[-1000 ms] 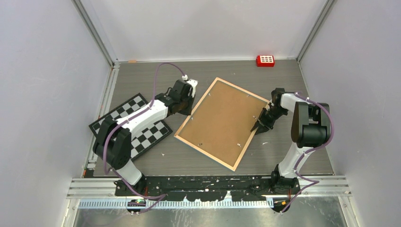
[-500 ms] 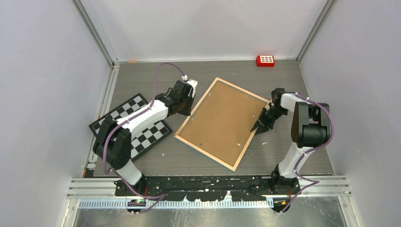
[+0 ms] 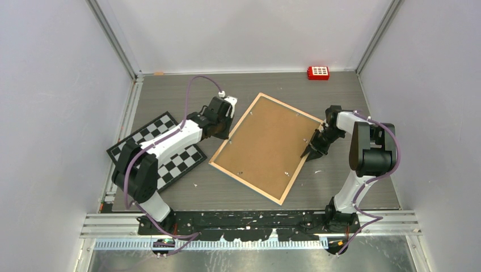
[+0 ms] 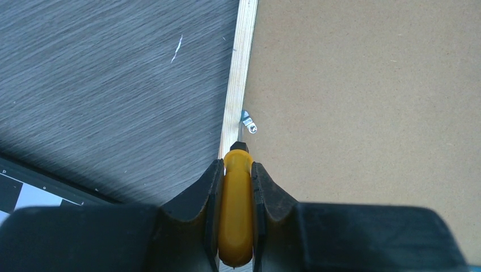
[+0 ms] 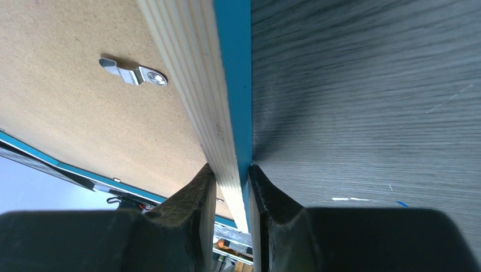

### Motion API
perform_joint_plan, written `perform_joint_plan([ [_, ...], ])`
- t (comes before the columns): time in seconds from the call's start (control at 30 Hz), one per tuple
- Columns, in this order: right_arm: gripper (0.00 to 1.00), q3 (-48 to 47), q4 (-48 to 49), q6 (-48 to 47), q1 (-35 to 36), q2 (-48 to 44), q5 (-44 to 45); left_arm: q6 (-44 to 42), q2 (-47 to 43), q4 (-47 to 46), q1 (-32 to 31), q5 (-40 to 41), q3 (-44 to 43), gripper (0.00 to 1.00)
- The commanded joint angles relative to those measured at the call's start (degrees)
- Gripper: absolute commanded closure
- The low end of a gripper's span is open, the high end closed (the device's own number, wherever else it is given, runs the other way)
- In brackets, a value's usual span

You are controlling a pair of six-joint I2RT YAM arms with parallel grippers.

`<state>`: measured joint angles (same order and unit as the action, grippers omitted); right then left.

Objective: Take the photo out of the frame

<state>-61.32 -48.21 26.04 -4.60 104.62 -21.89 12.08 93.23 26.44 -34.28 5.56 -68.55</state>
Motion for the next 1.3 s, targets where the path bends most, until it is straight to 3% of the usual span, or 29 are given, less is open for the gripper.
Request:
perform_joint_plan([
  [0.0,0.94,-0.3,4.3,0.5,0.3,2.4,6.1,1.5,0.9,1.0,-0.1,-1.1,0.8,1.0],
  [0.4,0.96,-0.2,4.5,0.3,0.3,2.4,6.2,-1.1,2.5,-1.9,-1.8,-8.6,0.4,1.0],
  [1.07,0.97,-0.6,4.5,-0.2,0.3,2.3,6.9,-6.8,-0.8,1.5,-2.4,-10.6,1.6,1.0],
  [1.27,0.99,-1.1,4.0,-1.7,0.3,2.9,10.1,-7.2,-1.5,0.3,-2.4,-11.4,-1.8,1.0],
])
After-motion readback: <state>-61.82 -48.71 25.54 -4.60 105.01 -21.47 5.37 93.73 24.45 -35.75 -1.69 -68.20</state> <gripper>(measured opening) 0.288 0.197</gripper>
